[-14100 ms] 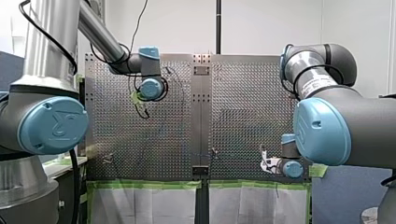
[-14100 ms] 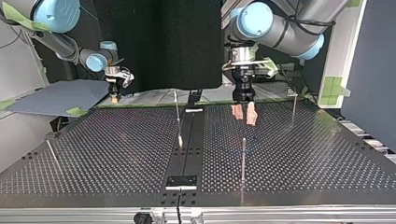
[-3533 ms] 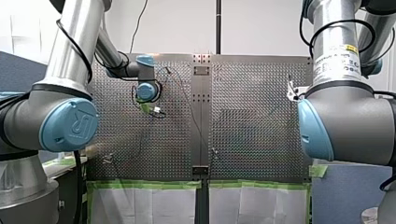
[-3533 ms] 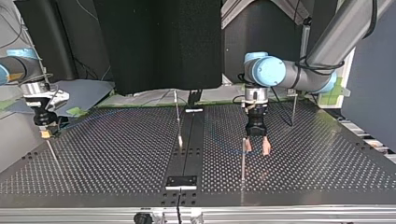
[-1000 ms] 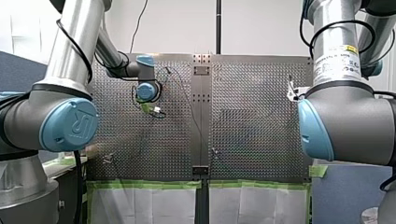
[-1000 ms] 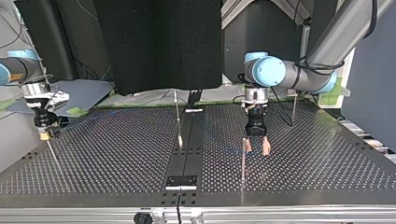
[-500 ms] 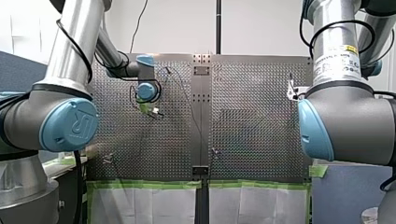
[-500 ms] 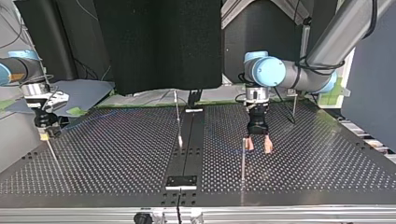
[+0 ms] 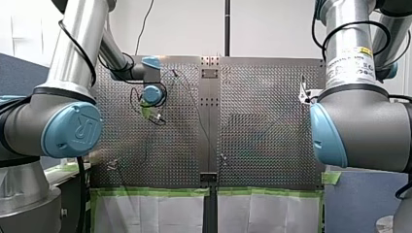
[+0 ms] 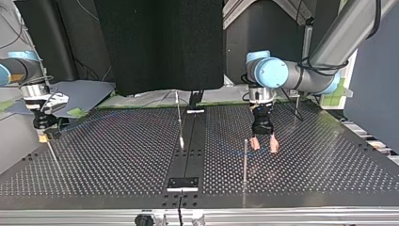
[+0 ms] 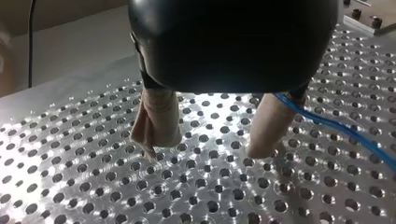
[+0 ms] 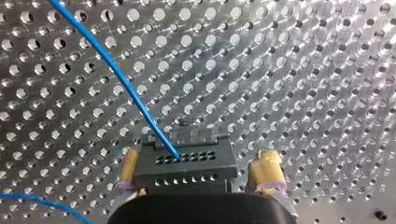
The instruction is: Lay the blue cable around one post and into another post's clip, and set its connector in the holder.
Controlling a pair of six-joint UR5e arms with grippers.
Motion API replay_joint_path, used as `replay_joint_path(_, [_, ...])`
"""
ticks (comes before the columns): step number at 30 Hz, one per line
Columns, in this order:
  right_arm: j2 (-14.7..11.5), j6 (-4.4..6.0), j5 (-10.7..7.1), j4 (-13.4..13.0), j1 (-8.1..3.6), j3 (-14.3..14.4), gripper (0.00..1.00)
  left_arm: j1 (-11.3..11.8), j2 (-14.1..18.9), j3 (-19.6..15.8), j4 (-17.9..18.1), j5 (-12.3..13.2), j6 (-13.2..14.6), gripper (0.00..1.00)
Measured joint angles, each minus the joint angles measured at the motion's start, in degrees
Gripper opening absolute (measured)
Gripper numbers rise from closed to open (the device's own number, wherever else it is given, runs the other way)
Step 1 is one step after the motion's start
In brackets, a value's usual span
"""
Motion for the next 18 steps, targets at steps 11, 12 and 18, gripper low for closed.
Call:
replay_joint_path(11, [0.0, 0.01, -0.02, -0.01, -0.04, -0.01, 1.0, -0.36, 1.54, 0.3, -0.23, 0.78, 1.47, 1.0])
replay_joint_path(12, [0.0, 0.0, -0.01, 0.0, -0.04, -0.01, 1.0, -0.4, 1.61, 0.31, -0.19, 1.12, 1.19, 1.0])
replay_joint_path(18, [0.0, 0.0, -0.01, 0.15, -0.04, -0.01, 1.0, -0.55, 1.73, 0.32, -0.2, 3.83, -1.42, 1.0])
